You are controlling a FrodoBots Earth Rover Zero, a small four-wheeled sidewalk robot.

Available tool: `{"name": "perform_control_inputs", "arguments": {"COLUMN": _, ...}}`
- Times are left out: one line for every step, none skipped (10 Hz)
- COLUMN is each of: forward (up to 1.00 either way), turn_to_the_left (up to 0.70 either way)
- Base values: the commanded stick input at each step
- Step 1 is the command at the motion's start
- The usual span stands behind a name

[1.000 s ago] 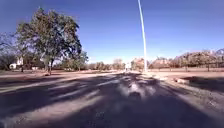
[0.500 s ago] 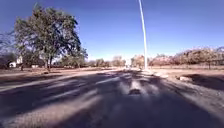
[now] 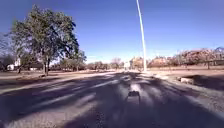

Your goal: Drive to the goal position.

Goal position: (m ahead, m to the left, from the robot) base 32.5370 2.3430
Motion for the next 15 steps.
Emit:
{"name": "perform_control_inputs", "arguments": {"forward": 0.5, "turn_to_the_left": 0.0}}
{"name": "perform_control_inputs", "arguments": {"forward": 0.5, "turn_to_the_left": 0.0}}
{"name": "perform_control_inputs", "arguments": {"forward": 0.5, "turn_to_the_left": 0.0}}
{"name": "perform_control_inputs", "arguments": {"forward": 0.5, "turn_to_the_left": 0.0}}
{"name": "perform_control_inputs", "arguments": {"forward": 0.5, "turn_to_the_left": 0.0}}
{"name": "perform_control_inputs", "arguments": {"forward": 0.5, "turn_to_the_left": 0.0}}
{"name": "perform_control_inputs", "arguments": {"forward": 0.5, "turn_to_the_left": 0.0}}
{"name": "perform_control_inputs", "arguments": {"forward": 0.5, "turn_to_the_left": 0.0}}
{"name": "perform_control_inputs", "arguments": {"forward": 0.5, "turn_to_the_left": 0.0}}
{"name": "perform_control_inputs", "arguments": {"forward": 0.5, "turn_to_the_left": 0.0}}
{"name": "perform_control_inputs", "arguments": {"forward": 0.5, "turn_to_the_left": 0.0}}
{"name": "perform_control_inputs", "arguments": {"forward": 0.5, "turn_to_the_left": 0.0}}
{"name": "perform_control_inputs", "arguments": {"forward": 0.5, "turn_to_the_left": 0.0}}
{"name": "perform_control_inputs", "arguments": {"forward": 0.5, "turn_to_the_left": 0.0}}
{"name": "perform_control_inputs", "arguments": {"forward": 0.5, "turn_to_the_left": 0.0}}
